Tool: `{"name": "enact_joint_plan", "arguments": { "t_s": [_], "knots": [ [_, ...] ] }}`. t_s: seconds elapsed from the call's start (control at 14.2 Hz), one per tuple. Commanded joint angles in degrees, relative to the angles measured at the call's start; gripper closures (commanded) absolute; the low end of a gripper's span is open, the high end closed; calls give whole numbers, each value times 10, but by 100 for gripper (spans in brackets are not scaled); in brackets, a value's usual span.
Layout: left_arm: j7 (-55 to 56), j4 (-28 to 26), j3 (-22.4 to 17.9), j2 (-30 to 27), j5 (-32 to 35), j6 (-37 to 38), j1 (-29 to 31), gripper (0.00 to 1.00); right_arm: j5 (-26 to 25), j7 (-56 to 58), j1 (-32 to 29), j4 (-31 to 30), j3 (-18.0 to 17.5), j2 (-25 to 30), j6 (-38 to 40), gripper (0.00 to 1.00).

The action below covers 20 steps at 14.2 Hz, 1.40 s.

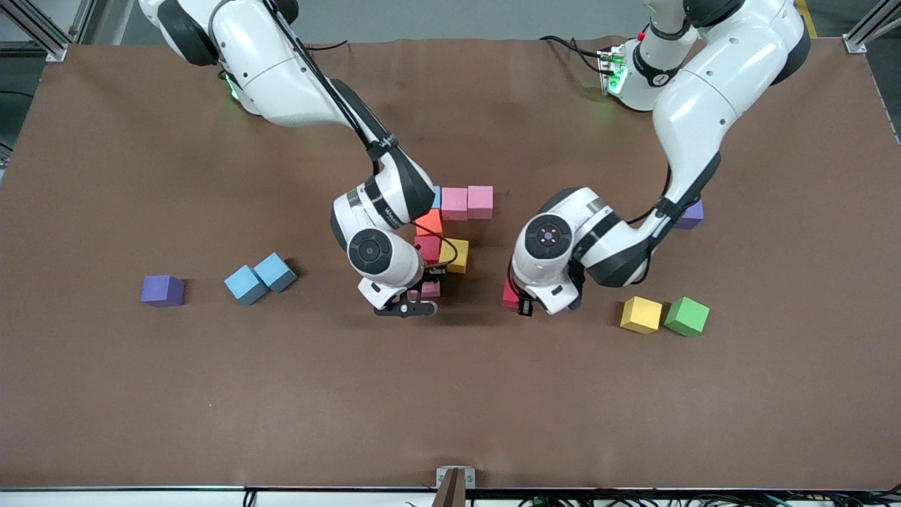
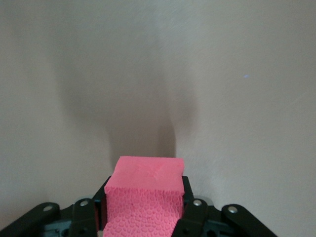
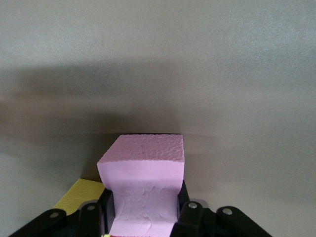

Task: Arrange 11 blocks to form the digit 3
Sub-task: 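Carry the red cube to the row while the right gripper lowers pink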

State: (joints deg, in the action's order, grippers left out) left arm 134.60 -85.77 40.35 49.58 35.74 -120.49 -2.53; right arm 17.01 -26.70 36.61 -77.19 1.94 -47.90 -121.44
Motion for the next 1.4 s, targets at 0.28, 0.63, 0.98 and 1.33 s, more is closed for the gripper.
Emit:
{"name": "enact_joint_plan", "arguments": {
  "t_s": [0.28, 0.63, 0.98, 1.33],
  "knots": [
    [117, -27, -2, -6, -7, -11, -32, 87, 5, -1, 5, 0, 3, 2, 11, 62],
    [178, -57, -2, -9, -6, -41, -40, 87, 5, -1, 5, 0, 3, 0, 9, 62],
    [204, -75, -1, -11, -5, -42, -48, 87, 5, -2, 6, -3, 3, 0, 6, 61],
    [230, -78, 11, -11, -5, -42, -49, 87, 4, -2, 7, -5, 3, 0, 6, 60]
  ]
}}
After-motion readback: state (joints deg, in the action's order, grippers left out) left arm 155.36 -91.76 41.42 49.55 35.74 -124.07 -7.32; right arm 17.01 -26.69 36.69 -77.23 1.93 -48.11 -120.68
